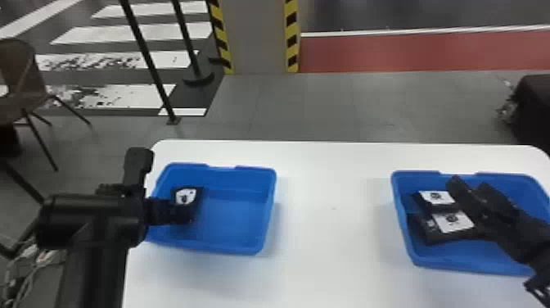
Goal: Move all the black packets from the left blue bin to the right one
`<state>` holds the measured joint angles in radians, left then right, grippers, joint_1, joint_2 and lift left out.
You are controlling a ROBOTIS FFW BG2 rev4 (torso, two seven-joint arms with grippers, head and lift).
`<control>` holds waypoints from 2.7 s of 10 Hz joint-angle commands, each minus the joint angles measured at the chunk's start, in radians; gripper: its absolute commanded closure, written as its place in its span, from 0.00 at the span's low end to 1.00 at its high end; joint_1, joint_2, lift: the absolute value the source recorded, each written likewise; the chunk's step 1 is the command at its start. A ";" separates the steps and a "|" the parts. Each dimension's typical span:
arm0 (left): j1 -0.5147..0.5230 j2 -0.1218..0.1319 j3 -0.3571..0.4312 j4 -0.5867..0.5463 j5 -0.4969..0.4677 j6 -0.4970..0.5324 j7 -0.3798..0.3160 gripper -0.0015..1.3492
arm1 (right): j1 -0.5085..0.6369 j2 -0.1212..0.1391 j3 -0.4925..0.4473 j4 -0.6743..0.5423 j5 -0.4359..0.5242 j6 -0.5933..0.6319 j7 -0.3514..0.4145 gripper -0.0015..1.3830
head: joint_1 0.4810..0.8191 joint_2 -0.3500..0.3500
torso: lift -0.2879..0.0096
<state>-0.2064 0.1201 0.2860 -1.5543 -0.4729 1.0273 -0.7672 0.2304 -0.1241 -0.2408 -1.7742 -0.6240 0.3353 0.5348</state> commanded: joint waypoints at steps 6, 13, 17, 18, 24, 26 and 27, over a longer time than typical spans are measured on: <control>0.189 -0.022 -0.202 -0.474 -0.003 -0.129 -0.087 0.90 | -0.027 0.000 0.048 -0.033 -0.011 0.087 0.059 0.15 | 0.63 0.64 | 0.60; 0.000 -0.054 -0.442 -0.067 0.143 -0.738 -0.046 0.90 | -0.275 0.015 0.141 0.143 -0.020 0.097 0.090 0.15 | 0.63 0.41 | 0.60; -0.034 -0.066 -0.525 -0.018 0.241 -0.779 -0.057 0.90 | -0.400 0.017 0.155 0.249 0.000 0.129 0.090 0.14 | 0.53 0.32 | 0.60; -0.039 -0.068 -0.538 -0.018 0.251 -0.784 -0.057 0.90 | -0.412 0.017 0.164 0.256 0.000 0.138 0.090 0.13 | 0.51 0.30 | 0.60; -0.046 -0.071 -0.550 -0.003 0.269 -0.789 -0.055 0.90 | -0.437 0.027 0.198 0.278 0.056 0.192 0.105 0.93 | 0.53 0.32 | 0.60; -0.039 -0.071 -0.539 -0.003 0.284 -0.787 -0.043 0.77 | -0.429 0.029 0.198 0.278 0.050 0.178 0.110 0.93 | 0.54 0.32 | 0.60; -0.019 -0.071 -0.521 -0.003 0.287 -0.772 -0.035 0.49 | -0.419 0.024 0.193 0.281 0.029 0.160 0.110 0.93 | 0.54 0.32 | 0.60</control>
<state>-0.2378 0.0489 -0.2458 -1.5573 -0.1878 0.2473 -0.8034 -0.1939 -0.0971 -0.0448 -1.4949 -0.5833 0.5052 0.6444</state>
